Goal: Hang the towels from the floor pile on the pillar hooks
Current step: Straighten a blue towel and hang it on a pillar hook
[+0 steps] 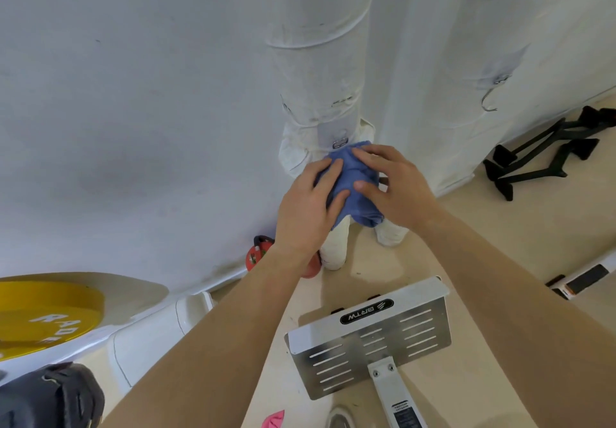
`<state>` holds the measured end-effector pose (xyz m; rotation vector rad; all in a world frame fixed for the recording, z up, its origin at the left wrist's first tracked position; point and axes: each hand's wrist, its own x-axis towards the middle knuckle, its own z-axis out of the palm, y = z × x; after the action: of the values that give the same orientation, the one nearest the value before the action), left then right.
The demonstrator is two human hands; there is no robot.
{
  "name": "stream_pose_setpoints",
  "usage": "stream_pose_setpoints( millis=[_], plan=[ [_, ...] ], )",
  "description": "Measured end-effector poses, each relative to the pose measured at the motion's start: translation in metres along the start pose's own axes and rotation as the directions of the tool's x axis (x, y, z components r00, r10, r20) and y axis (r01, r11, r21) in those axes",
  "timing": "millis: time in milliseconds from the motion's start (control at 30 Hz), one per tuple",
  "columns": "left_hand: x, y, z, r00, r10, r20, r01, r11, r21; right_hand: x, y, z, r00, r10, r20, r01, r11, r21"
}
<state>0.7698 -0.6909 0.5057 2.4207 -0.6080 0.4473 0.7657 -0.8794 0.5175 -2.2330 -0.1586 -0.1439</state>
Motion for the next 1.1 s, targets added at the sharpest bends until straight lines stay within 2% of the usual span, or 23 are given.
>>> stream_pose_setpoints(
  millis=[133, 267, 333, 400, 533, 700, 800, 967, 1100],
  plan=[
    [0.002, -0.005, 0.003, 0.999, -0.011, -0.034, 0.010, 1.000, -0.010, 0.004, 0.006, -0.006, 0.995, 0.023, 0.096, -0.031, 0.996, 0.078],
    [0.001, 0.000, -0.006, 0.997, -0.065, 0.032, 0.069, 0.987, -0.145, 0.003, 0.005, -0.011, 0.989, 0.019, 0.145, -0.021, 1.000, 0.012],
    [0.001, -0.006, -0.010, 0.996, -0.017, 0.089, 0.029, 0.990, -0.136, 0.003, 0.006, -0.006, 0.994, 0.030, 0.109, -0.032, 0.999, 0.019],
    [0.003, -0.012, -0.010, 0.996, 0.021, 0.085, -0.013, 0.996, -0.088, 0.003, 0.006, 0.004, 0.999, 0.040, 0.029, -0.041, 0.999, 0.023],
    [0.006, -0.014, 0.003, 0.997, 0.031, -0.066, -0.033, 0.999, -0.032, 0.004, 0.005, 0.025, 0.985, 0.032, -0.168, -0.039, 0.999, -0.036],
    [0.005, -0.017, 0.006, 0.993, 0.033, -0.110, -0.038, 0.998, -0.041, 0.003, 0.006, 0.029, 0.976, -0.034, -0.213, 0.007, 0.992, -0.127],
    [0.006, -0.017, 0.008, 0.995, 0.016, -0.098, -0.018, 1.000, -0.011, 0.003, 0.004, 0.032, 0.970, -0.024, -0.243, -0.020, 0.984, -0.179],
    [0.003, -0.001, -0.009, 0.995, -0.025, 0.096, 0.024, 1.000, 0.011, -0.009, -0.008, 0.026, 0.992, 0.043, -0.119, -0.073, 0.963, -0.260],
    [0.007, 0.018, -0.038, 0.981, -0.064, 0.181, 0.058, 0.998, 0.036, -0.014, -0.025, 0.005, 0.997, 0.081, -0.004, -0.077, 0.938, -0.338]
  ],
)
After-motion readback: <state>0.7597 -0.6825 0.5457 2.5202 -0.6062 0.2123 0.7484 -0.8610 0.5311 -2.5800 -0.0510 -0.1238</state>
